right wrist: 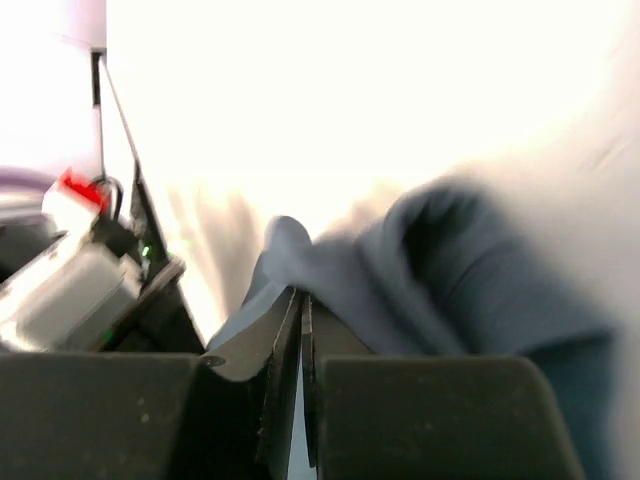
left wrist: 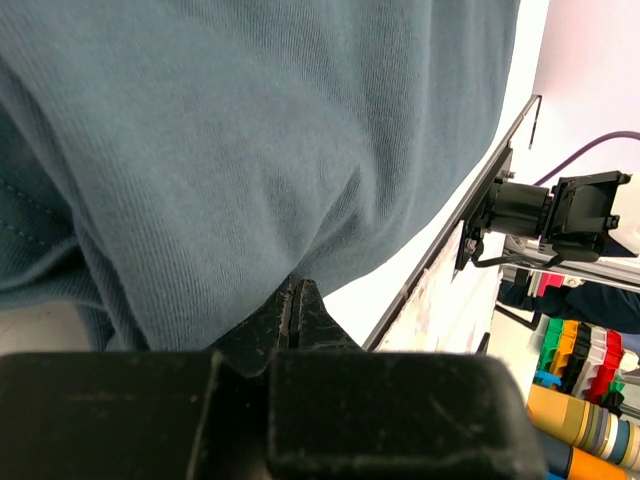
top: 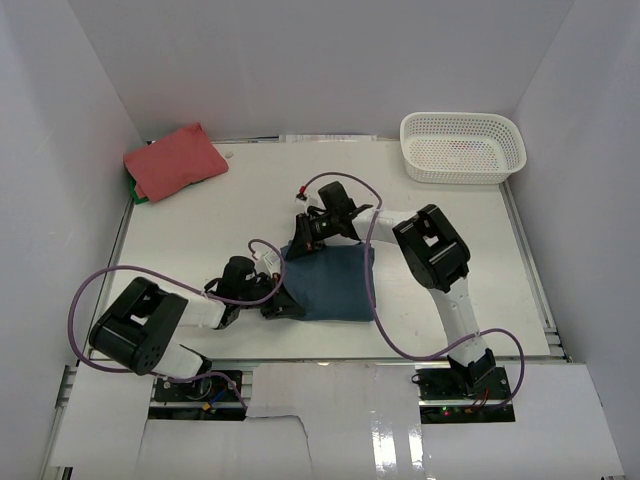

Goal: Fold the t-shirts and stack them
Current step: Smooth out wrinkles on the folded tshirt

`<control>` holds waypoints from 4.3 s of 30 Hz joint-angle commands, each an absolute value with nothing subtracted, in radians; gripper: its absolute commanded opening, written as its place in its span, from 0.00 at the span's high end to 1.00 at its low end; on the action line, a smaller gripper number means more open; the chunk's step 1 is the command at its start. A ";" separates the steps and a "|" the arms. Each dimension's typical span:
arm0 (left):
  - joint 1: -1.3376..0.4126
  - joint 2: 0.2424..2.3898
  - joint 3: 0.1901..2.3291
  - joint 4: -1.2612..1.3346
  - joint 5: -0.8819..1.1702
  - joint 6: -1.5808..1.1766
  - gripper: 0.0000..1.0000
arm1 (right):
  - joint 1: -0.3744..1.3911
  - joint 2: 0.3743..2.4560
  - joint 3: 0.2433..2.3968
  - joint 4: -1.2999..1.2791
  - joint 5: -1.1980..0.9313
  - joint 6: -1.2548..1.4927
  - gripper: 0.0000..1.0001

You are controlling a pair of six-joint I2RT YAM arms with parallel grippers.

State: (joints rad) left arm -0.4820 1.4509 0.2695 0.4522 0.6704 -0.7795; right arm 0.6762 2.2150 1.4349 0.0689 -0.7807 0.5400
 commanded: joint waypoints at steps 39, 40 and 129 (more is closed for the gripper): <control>-0.667 1.400 0.615 0.144 0.537 -0.715 1.00 | 0.543 1.790 1.115 -0.163 -0.765 0.336 0.92; -0.702 1.422 0.624 0.155 0.529 -0.710 1.00 | 0.538 1.775 1.097 -0.152 -0.778 0.340 0.92; -0.552 1.242 0.519 -0.158 0.094 -0.667 0.02 | 0.357 1.505 1.177 -0.445 -0.727 0.175 0.10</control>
State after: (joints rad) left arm -0.5545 1.2465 0.5587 -0.2920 0.0868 -0.6373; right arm 0.3557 1.5394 1.1851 -0.4370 -0.7071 0.1818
